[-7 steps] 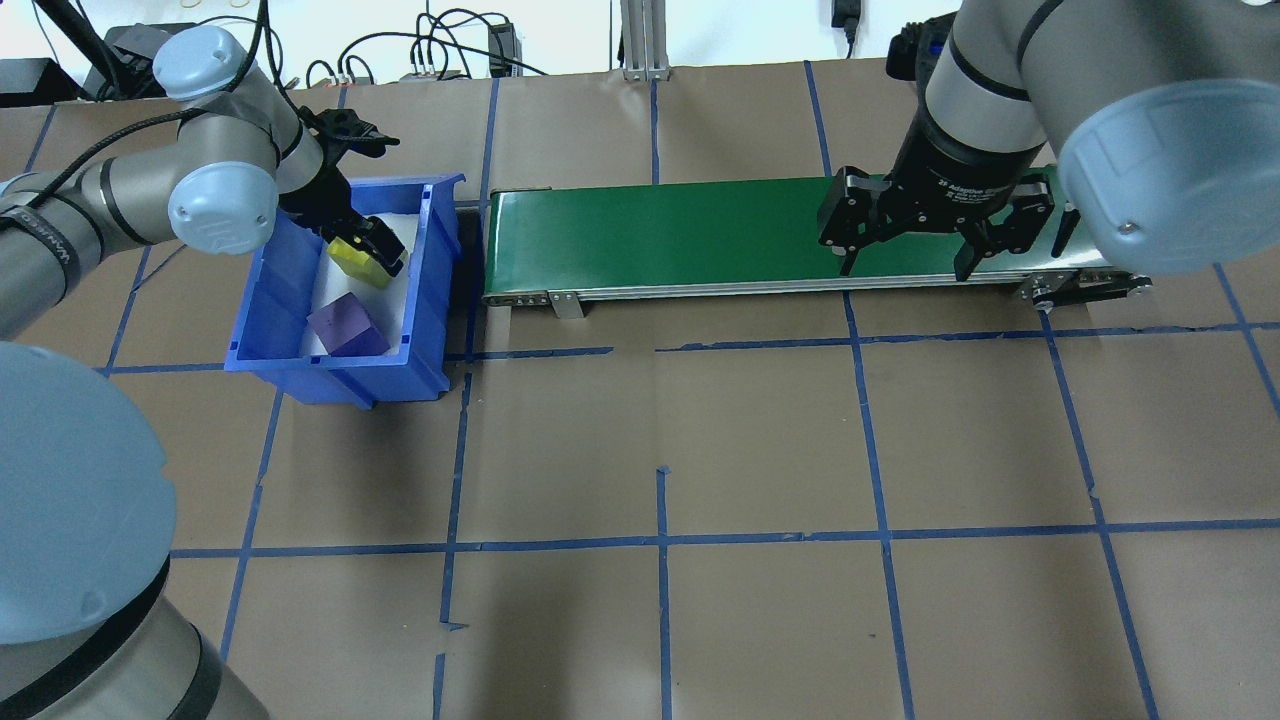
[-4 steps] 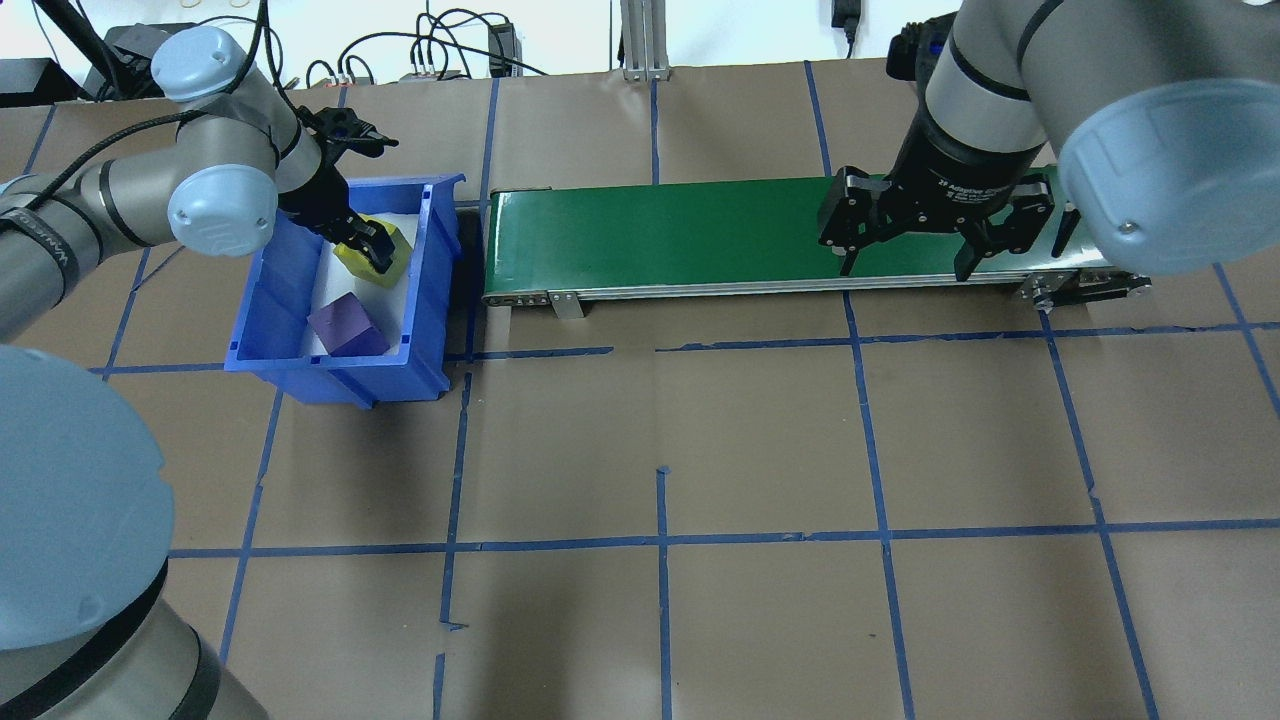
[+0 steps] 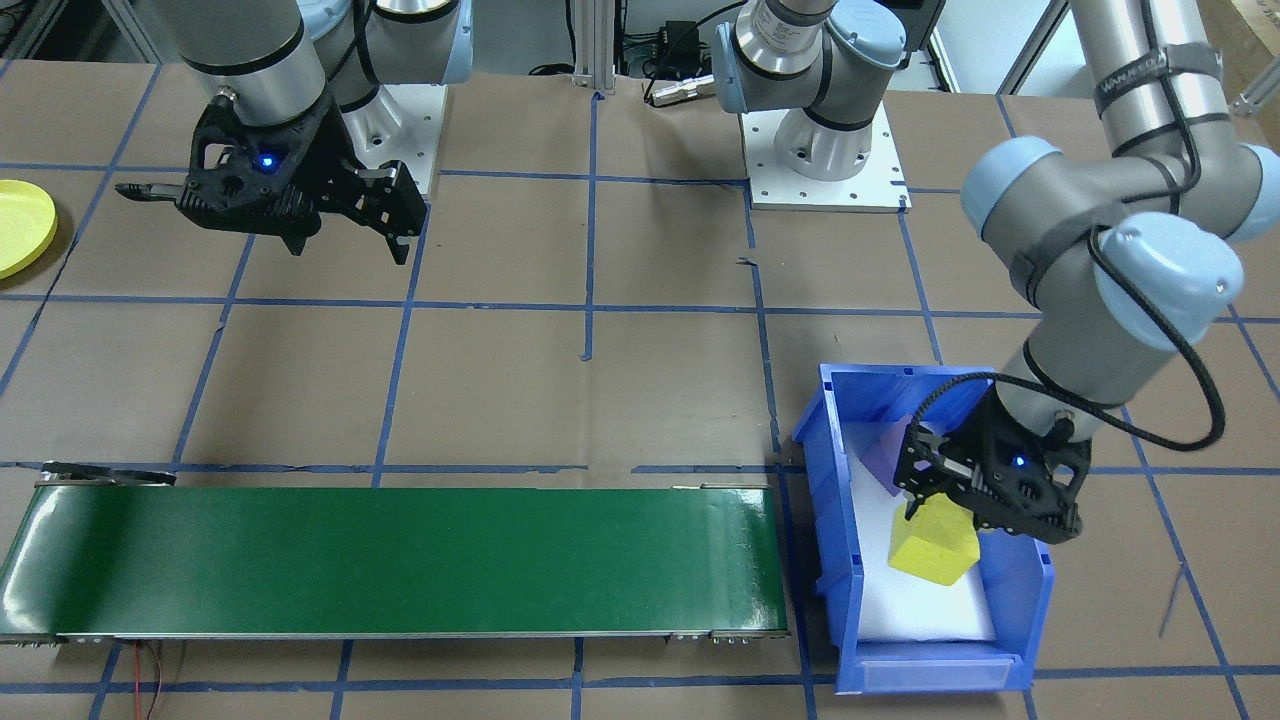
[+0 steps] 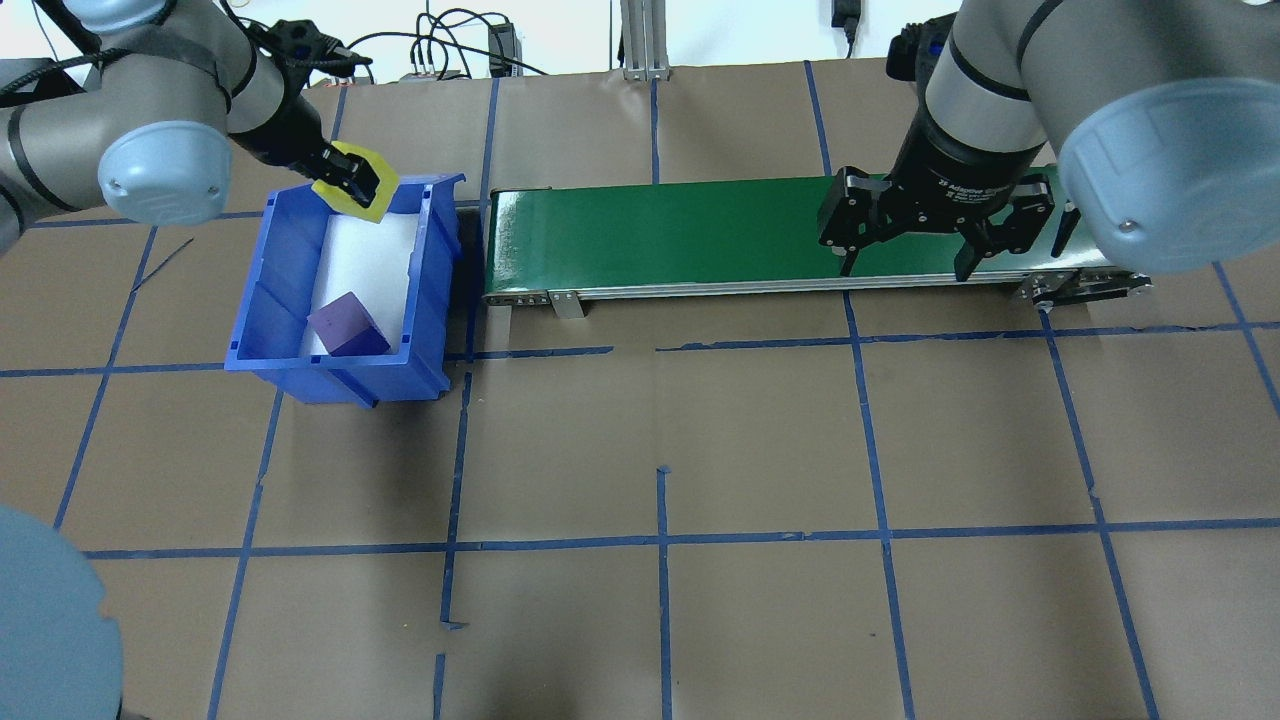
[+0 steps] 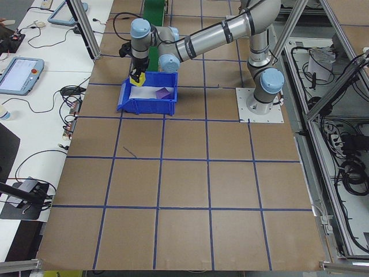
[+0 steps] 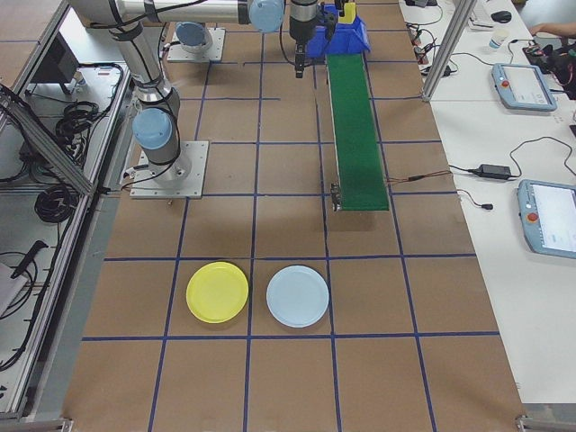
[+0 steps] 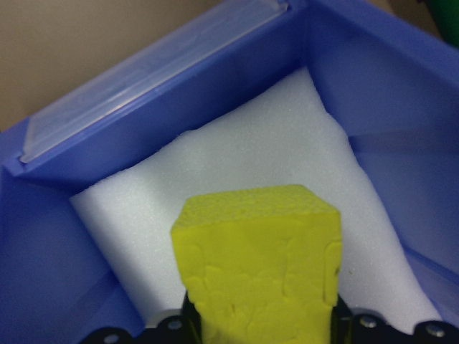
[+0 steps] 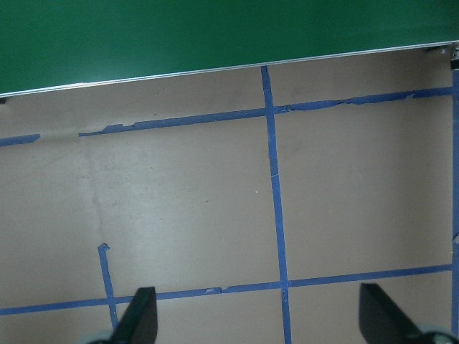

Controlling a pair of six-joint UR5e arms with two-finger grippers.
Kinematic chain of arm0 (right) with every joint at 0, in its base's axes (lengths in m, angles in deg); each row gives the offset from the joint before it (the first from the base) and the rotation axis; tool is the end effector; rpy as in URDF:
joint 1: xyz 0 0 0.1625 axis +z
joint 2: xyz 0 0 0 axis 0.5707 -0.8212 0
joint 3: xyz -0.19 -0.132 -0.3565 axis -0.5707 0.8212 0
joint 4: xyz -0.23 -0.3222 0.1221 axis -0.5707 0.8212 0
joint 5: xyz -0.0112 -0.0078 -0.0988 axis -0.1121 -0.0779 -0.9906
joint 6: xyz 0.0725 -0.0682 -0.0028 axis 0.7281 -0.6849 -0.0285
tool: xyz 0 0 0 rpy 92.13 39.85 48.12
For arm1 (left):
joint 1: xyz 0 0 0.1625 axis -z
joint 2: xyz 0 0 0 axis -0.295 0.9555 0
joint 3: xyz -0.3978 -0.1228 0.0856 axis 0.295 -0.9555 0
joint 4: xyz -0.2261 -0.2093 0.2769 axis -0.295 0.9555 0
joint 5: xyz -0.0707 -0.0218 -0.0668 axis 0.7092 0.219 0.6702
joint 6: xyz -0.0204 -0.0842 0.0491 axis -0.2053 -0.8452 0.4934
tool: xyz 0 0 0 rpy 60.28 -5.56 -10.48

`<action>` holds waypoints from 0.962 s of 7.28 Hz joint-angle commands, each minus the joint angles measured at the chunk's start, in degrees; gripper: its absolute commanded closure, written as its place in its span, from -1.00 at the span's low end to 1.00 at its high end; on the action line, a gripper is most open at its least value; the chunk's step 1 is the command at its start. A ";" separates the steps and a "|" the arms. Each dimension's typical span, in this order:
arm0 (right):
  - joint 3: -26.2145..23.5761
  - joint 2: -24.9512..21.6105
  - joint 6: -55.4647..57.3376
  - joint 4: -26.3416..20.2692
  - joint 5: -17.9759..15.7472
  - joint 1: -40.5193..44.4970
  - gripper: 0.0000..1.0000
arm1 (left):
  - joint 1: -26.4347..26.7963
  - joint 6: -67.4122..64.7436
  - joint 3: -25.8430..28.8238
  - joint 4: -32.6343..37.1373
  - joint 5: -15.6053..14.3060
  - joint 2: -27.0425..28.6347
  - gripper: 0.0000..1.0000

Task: Move block left to right into plate

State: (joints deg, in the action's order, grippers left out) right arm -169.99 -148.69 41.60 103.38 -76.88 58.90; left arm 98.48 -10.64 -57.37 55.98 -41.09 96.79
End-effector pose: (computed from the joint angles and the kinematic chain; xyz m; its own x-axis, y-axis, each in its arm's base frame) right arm 0.1657 -0.4691 0.4660 -0.9949 0.0995 -0.0179 0.0994 0.9950 0.0043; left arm -0.0502 -0.6378 0.3616 -0.8884 0.4587 -0.0190 0.4495 0.8604 -0.2401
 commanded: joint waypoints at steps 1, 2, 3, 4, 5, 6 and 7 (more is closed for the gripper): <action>0.00 0.00 0.00 -0.09 0.00 0.00 -1.00 | 5.75 -5.96 0.12 -0.63 5.75 -3.47 0.23; 0.00 0.00 0.00 -0.09 0.00 0.00 -1.00 | 8.04 -6.87 -0.23 -2.73 6.20 -3.04 0.23; 0.00 0.00 0.00 -0.09 0.00 0.00 -1.00 | 9.54 -7.06 -1.02 -4.40 6.29 -1.29 0.23; 0.00 0.00 0.00 -0.09 0.00 0.00 -1.00 | 11.39 -7.49 -1.11 -6.68 6.29 2.64 0.23; 0.00 0.00 0.00 -0.09 -0.09 0.00 -1.00 | 12.97 -9.15 -1.11 -10.97 6.21 5.81 0.23; 0.00 0.00 -0.09 -0.09 -0.09 0.00 -1.00 | 13.25 -10.13 -1.11 -11.62 6.12 7.76 0.23; 0.00 0.00 -0.09 -0.09 -0.09 0.00 -1.00 | 13.16 -10.14 -1.37 -11.37 5.51 8.30 0.18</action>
State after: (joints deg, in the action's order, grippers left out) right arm -169.99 -148.69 41.55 103.29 -76.96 58.89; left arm 111.33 -20.23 -58.53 45.25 -35.08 103.50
